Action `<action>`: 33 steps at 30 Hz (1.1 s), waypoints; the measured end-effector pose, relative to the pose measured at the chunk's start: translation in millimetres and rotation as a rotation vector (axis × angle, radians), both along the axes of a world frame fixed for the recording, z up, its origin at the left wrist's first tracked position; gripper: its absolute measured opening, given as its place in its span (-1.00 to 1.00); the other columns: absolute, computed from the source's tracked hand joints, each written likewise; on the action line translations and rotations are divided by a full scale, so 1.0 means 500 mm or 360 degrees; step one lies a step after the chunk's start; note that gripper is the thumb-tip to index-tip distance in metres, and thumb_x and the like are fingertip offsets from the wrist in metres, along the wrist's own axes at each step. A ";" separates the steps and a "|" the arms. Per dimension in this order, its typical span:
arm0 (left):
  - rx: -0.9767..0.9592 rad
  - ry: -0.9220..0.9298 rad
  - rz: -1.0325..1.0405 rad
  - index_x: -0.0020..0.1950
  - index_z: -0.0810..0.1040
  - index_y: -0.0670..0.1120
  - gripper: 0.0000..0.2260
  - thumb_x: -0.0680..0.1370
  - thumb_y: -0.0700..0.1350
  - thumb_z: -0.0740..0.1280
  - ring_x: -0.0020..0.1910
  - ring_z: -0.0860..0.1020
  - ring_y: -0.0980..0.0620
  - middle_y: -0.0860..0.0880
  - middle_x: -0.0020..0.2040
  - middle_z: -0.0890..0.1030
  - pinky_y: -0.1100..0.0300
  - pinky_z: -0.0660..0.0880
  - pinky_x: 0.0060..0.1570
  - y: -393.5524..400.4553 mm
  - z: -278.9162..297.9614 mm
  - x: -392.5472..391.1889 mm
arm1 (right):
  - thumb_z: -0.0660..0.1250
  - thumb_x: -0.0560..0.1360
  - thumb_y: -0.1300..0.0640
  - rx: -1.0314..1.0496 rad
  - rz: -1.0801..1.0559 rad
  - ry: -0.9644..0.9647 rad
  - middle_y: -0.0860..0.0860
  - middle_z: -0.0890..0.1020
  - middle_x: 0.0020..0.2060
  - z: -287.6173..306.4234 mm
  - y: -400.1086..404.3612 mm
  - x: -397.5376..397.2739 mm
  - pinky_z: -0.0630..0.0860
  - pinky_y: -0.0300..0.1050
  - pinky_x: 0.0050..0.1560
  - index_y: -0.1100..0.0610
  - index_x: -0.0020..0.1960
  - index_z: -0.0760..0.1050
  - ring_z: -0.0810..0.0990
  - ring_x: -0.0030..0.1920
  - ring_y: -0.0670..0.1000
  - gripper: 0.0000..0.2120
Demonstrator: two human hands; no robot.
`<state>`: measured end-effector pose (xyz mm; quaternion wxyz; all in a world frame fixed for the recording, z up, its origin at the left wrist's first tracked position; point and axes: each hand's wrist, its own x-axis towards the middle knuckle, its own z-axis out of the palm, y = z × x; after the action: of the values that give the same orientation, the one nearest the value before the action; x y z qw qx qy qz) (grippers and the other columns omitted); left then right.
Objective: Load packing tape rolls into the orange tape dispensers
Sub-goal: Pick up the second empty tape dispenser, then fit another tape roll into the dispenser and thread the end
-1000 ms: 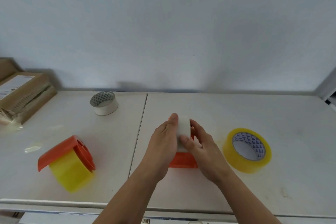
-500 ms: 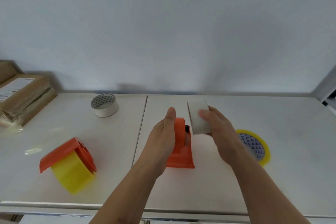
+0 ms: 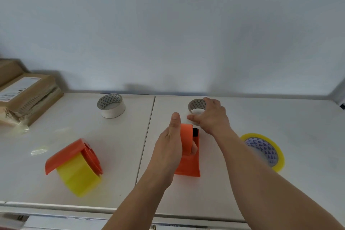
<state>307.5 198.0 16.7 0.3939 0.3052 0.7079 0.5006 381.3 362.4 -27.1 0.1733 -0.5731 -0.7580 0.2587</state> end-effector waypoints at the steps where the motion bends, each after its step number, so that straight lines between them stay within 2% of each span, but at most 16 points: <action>1: 0.0001 -0.0005 0.0005 -0.29 0.60 -0.16 -0.24 0.54 0.35 -0.15 -0.29 0.58 0.03 -0.01 -0.40 0.67 0.15 0.41 -0.17 -0.001 -0.001 0.000 | 0.46 0.38 -0.22 0.0016 0.0001 -0.0022 0.07 0.28 0.48 -0.004 0.003 -0.004 0.33 0.09 0.33 0.08 0.54 0.17 0.28 0.41 0.17 -0.11; 7: 0.0007 0.0032 -0.0018 -0.14 0.62 -0.27 -0.22 0.56 0.33 -0.15 -0.30 0.57 0.08 -0.02 -0.36 0.67 0.21 0.36 -0.22 -0.004 -0.004 0.003 | 0.43 0.37 -0.28 0.0041 0.0000 -0.0127 0.06 0.28 0.49 -0.014 0.015 -0.013 0.35 0.11 0.34 0.09 0.53 0.19 0.26 0.42 0.16 -0.12; 10: 0.0010 0.0020 -0.0011 -0.12 0.62 -0.25 -0.23 0.56 0.33 -0.15 -0.30 0.57 0.08 -0.01 -0.37 0.67 0.20 0.37 -0.23 -0.006 -0.007 0.000 | 0.32 0.41 -0.36 0.0001 -0.0030 -0.0065 0.08 0.19 0.56 0.005 0.003 -0.007 0.25 0.21 0.42 0.08 0.55 0.17 0.17 0.50 0.17 -0.13; 12: 0.0020 -0.0014 -0.0005 -0.13 0.62 -0.24 -0.23 0.55 0.34 -0.14 -0.31 0.58 0.06 -0.02 -0.36 0.68 0.17 0.40 -0.21 -0.005 -0.011 -0.002 | 0.25 0.47 -0.34 0.0052 -0.0081 0.0018 0.09 0.20 0.55 0.023 -0.027 0.019 0.22 0.20 0.44 0.10 0.53 0.21 0.16 0.51 0.17 -0.21; 17: 0.0088 -0.0013 0.0027 -0.16 0.60 -0.26 -0.21 0.54 0.36 -0.14 -0.24 0.63 -0.08 -0.09 -0.29 0.71 0.10 0.48 -0.14 -0.001 -0.026 0.004 | 0.28 0.53 -0.18 0.0199 -0.0385 -0.0005 0.09 0.45 0.35 0.024 -0.157 0.134 0.31 0.09 0.33 0.10 0.38 0.40 0.36 0.35 0.14 -0.47; 19: 0.0114 0.0002 0.0038 -0.18 0.58 -0.28 -0.20 0.54 0.36 -0.14 -0.17 0.65 -0.15 -0.10 -0.28 0.71 0.08 0.48 -0.11 0.002 -0.029 0.005 | 0.29 0.51 -0.18 0.0201 -0.0489 -0.0126 0.10 0.50 0.27 0.011 -0.194 0.161 0.29 0.09 0.32 0.11 0.31 0.44 0.40 0.31 0.16 -0.51; 23: 0.0127 -0.0064 0.0058 -0.24 0.58 -0.22 -0.23 0.53 0.37 -0.14 -0.20 0.64 -0.12 -0.10 -0.30 0.71 0.03 0.50 -0.07 0.008 -0.030 0.004 | 0.37 0.44 -0.21 0.0218 -0.0597 -0.0213 0.13 0.54 0.17 0.004 -0.224 0.184 0.29 0.08 0.28 0.14 0.17 0.46 0.45 0.25 0.20 -0.50; 26: 0.0128 -0.0078 0.0077 -0.33 0.56 -0.12 -0.29 0.55 0.36 -0.13 -0.24 0.63 -0.07 -0.08 -0.33 0.70 0.04 0.49 -0.08 0.010 -0.028 0.003 | 0.26 0.50 -0.24 0.0098 -0.0495 -0.0572 0.03 0.56 0.25 0.001 -0.231 0.198 0.19 -0.01 0.39 0.08 0.30 0.43 0.45 0.32 0.09 -0.49; 28: 0.0139 -0.0063 0.0067 -0.35 0.56 -0.11 -0.29 0.56 0.35 -0.13 -0.28 0.61 -0.03 -0.09 -0.32 0.71 0.05 0.49 -0.10 0.009 -0.029 0.003 | 0.18 0.57 -0.16 0.0112 -0.0385 -0.0715 -0.03 0.60 0.23 0.006 -0.232 0.204 0.14 -0.07 0.41 0.04 0.28 0.45 0.49 0.30 0.04 -0.60; 31: 0.0152 -0.0069 0.0057 -0.33 0.57 -0.13 -0.29 0.56 0.35 -0.12 -0.29 0.61 -0.03 -0.09 -0.31 0.71 0.01 0.51 -0.05 0.007 -0.030 0.003 | 0.13 0.62 -0.08 0.0028 -0.0294 -0.0630 -0.01 0.59 0.27 0.020 -0.230 0.207 0.22 -0.09 0.36 0.05 0.30 0.46 0.49 0.30 0.08 -0.65; 33: 0.0151 -0.0077 0.0050 -0.33 0.58 -0.13 -0.28 0.56 0.35 -0.13 -0.27 0.62 -0.04 -0.10 -0.31 0.71 -0.02 0.52 -0.02 0.007 -0.028 0.004 | 0.15 0.63 -0.06 -0.0060 -0.0301 -0.0347 0.00 0.51 0.39 0.034 -0.229 0.207 0.29 -0.06 0.34 0.09 0.41 0.40 0.43 0.38 0.10 -0.59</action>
<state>309.3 201.5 2.6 0.3880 0.3002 0.6785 0.5468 484.8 247.8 -10.3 0.1028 -0.6699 -0.7099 0.1916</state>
